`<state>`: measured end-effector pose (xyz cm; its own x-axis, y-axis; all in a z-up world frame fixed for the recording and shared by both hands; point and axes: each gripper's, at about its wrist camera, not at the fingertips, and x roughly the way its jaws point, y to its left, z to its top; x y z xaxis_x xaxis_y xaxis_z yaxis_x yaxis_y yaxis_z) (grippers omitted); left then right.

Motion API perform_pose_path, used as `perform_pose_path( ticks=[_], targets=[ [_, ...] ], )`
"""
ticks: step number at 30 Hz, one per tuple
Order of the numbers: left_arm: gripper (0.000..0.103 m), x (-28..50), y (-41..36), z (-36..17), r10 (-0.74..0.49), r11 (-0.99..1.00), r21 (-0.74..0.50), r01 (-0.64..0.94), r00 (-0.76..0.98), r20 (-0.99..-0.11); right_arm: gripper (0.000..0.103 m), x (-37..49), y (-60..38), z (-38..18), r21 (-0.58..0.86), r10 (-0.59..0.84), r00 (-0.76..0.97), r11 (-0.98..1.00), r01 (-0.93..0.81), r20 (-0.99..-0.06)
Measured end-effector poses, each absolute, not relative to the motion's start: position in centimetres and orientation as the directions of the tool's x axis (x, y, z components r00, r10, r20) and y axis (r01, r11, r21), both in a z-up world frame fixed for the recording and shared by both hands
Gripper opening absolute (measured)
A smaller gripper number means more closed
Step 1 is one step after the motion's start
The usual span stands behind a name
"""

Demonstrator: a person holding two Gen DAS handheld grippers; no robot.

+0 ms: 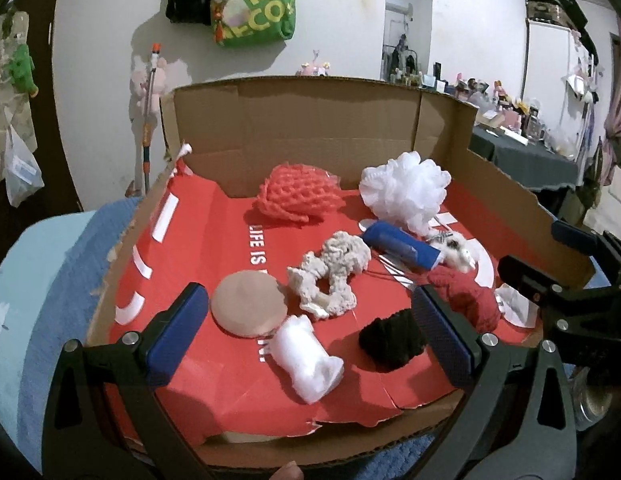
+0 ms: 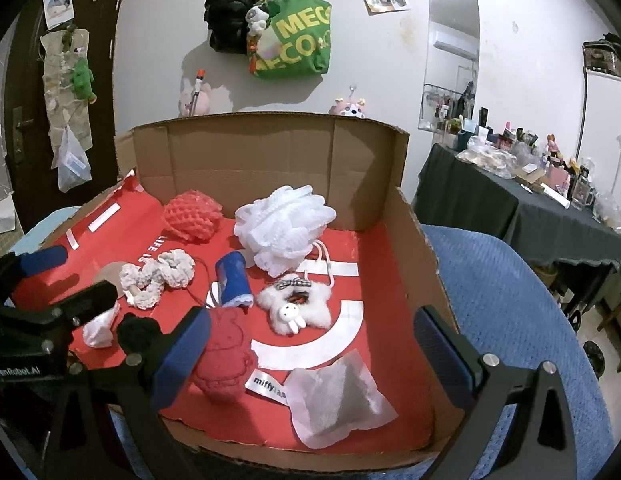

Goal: Organize soft objects

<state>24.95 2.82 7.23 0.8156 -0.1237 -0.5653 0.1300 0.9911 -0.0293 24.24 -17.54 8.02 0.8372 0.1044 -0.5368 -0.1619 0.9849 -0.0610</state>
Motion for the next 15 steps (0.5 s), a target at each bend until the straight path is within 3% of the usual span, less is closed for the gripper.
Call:
perform_pose_path(
  ticks=[15],
  targets=[
    [0.103,24.9,3.01,6.73,-0.104,0.994,-0.034,0.103,0.818,-0.566,0.103,24.46,-17.85,7.37,-0.054,0.095,0.839,0.988,-0.147,-0.536]
  ],
)
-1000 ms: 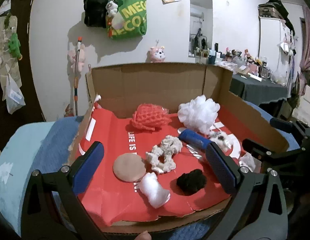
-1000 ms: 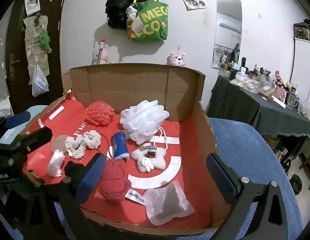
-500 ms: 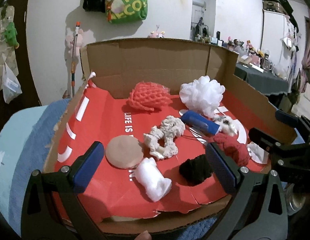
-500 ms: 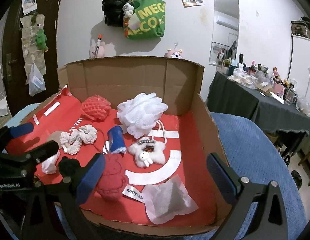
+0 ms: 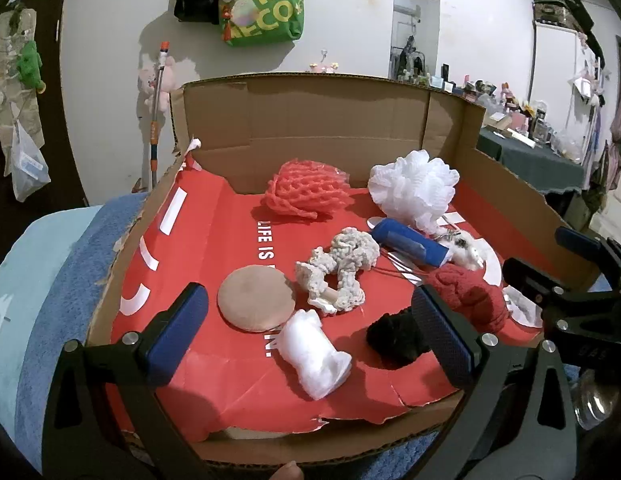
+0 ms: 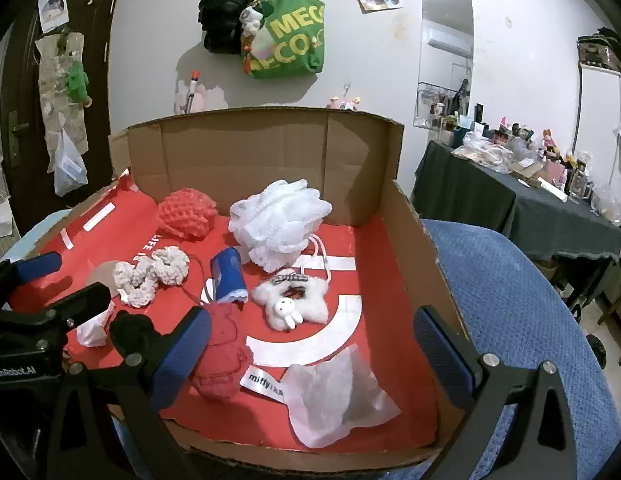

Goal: Organize soft objects

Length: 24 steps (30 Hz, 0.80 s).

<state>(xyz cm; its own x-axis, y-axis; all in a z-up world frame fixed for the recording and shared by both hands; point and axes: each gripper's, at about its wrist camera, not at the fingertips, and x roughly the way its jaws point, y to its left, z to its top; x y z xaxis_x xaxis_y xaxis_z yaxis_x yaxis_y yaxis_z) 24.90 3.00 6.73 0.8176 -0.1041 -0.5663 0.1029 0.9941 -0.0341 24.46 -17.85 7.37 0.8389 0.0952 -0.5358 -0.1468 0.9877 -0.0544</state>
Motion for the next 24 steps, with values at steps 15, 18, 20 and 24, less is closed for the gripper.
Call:
perform_pose_path(
  ticks=[15,18,20,24],
  targets=[
    [0.103,25.11,3.11,6.42,-0.101,0.994,-0.036,0.099,0.807,-0.581,0.103,24.59,-17.96,7.06,-0.048,0.097,0.836,0.988,-0.145,-0.541],
    [0.103,25.1,3.09,6.43,-0.1,0.995,-0.034,0.099,0.808,-0.581,0.103,24.6,-17.98,7.07,-0.047,0.098,0.836,0.988,-0.145,-0.54],
    [0.103,25.12,3.09,6.44,-0.1,0.995,-0.035,0.098,0.808,-0.58,0.103,24.61,-17.98,7.03,-0.047,0.097,0.836,0.988,-0.146,-0.54],
    [0.103,25.12,3.09,6.43,-0.101,0.994,-0.035,0.099,0.808,-0.581,0.103,24.61,-17.96,7.07,-0.047,0.097,0.836,0.988,-0.145,-0.54]
  ],
)
